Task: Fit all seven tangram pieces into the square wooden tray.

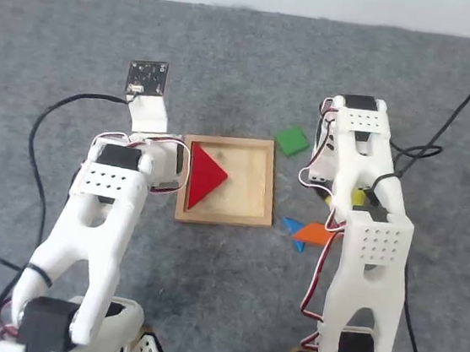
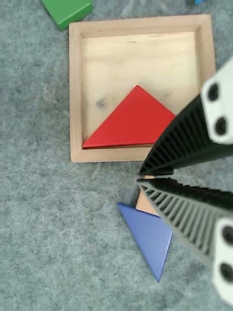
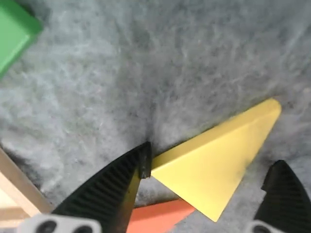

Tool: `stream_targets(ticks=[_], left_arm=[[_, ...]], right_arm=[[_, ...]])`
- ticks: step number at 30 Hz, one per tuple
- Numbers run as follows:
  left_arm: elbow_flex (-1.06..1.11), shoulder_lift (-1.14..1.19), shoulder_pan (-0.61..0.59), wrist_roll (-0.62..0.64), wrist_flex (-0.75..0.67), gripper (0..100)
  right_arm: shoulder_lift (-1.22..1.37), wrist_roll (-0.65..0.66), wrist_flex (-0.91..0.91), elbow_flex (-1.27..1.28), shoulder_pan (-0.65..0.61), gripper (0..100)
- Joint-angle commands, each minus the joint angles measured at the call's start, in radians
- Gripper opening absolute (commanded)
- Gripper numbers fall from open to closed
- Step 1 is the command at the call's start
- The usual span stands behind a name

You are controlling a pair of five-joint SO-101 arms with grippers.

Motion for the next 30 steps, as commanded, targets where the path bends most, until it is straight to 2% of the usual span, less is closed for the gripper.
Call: stream_targets(ticks=[1,12,30], left_arm=[[-0.051,-0.017,-0.005,-0.012,0.008,2],[-0.051,-0.017,-0.005,-0.012,0.008,2],[-0.05,-0.017,-0.005,-0.012,0.008,2]], right_arm=[[0.031,0.037,0.045,0.005,-0.051,38.3],[0.03,0.132,0.093,0.005,-0.068,38.3],[0.036,0.086,0.077,0.003,-0.039,37.8]])
